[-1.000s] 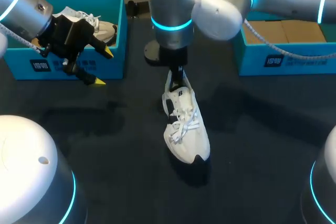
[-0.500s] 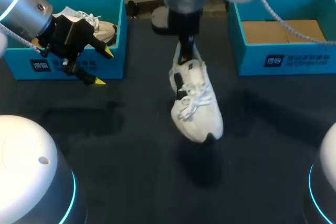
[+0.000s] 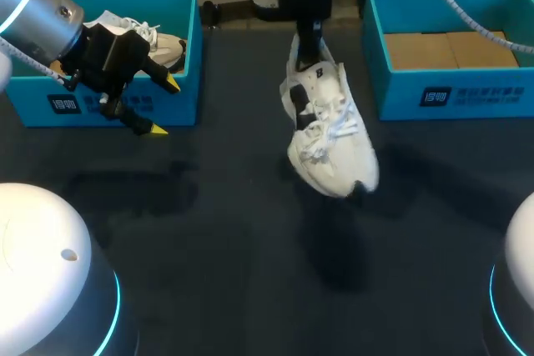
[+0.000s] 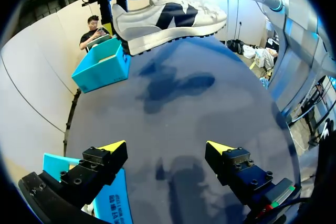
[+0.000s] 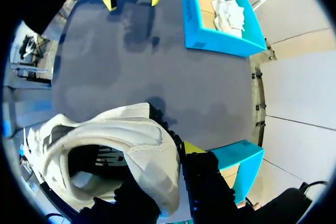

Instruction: Take the shoe out of the shoebox, open the shoe tongue, remove and reinsert the insole, then place the shoe into the shoebox

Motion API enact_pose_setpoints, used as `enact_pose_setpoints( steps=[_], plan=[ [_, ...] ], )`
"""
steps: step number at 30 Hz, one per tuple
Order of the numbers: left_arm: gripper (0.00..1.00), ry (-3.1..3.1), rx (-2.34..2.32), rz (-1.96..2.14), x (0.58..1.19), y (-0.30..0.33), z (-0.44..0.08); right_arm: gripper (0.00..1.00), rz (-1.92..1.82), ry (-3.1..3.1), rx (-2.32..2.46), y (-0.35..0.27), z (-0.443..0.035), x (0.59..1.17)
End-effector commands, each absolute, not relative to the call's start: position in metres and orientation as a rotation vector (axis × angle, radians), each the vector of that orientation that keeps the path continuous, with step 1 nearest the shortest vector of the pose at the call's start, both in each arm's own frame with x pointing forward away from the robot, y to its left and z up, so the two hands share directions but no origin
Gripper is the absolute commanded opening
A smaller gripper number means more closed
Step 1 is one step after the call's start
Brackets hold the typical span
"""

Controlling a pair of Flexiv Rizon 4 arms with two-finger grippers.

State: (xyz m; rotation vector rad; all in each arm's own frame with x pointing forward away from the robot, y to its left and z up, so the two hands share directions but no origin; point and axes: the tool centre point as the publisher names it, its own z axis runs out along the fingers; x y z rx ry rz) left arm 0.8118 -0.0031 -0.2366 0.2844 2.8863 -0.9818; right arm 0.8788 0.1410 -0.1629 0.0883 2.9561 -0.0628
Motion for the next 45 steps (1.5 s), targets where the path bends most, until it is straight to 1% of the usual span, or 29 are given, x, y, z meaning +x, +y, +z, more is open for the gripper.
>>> enact_pose_setpoints(
  steps=[1, 27, 33, 38, 45],
  plan=[
    [1.00, 2.886, 0.285, -0.979, 0.811, -0.003, -0.236, 0.00, -0.025, 2.953, 0.081, 0.132, -0.163, 0.876],
    [1.00, 2.886, 0.285, -0.979, 0.811, -0.003, -0.236, 0.00, -0.025, 2.953, 0.081, 0.132, -0.163, 0.876],
    [1.00, 2.886, 0.285, -0.979, 0.811, -0.003, -0.236, 0.00, 0.007, 2.946, 0.009, 0.109, -0.161, 0.912],
    [1.00, 2.886, 0.285, -0.979, 0.811, -0.003, -0.236, 0.00, 0.020, 2.923, -0.059, 0.073, -0.156, 0.952],
    [1.00, 2.886, 0.285, -0.979, 0.811, -0.003, -0.236, 0.00, -0.008, 2.893, -0.109, 0.023, -0.151, 0.993]
  ],
)
